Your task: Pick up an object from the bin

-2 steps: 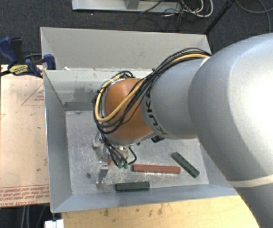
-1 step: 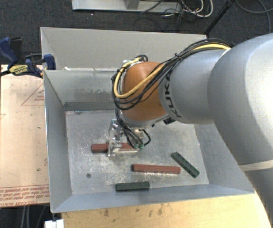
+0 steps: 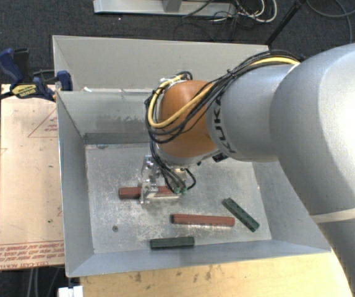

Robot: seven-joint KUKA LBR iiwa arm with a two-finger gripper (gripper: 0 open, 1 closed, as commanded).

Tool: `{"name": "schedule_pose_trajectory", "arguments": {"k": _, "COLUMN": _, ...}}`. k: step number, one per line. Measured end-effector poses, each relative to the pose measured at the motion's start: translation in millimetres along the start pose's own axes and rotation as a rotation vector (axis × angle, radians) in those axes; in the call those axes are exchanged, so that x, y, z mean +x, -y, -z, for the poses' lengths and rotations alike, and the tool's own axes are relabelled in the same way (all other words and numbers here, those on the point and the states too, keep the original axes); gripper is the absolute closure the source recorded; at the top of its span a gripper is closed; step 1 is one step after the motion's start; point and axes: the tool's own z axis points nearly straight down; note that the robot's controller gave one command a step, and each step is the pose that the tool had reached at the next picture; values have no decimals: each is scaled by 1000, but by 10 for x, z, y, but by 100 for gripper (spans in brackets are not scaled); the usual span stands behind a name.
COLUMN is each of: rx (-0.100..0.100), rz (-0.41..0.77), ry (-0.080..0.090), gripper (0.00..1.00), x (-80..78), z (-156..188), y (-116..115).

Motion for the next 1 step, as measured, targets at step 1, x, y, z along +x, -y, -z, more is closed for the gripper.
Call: {"name": "schedule_pose_trajectory", "arguments": {"k": 1, "rx": 8, "rz": -9, "ry": -22, "gripper": 100, "x": -188, "z": 1835, "y": 140}}
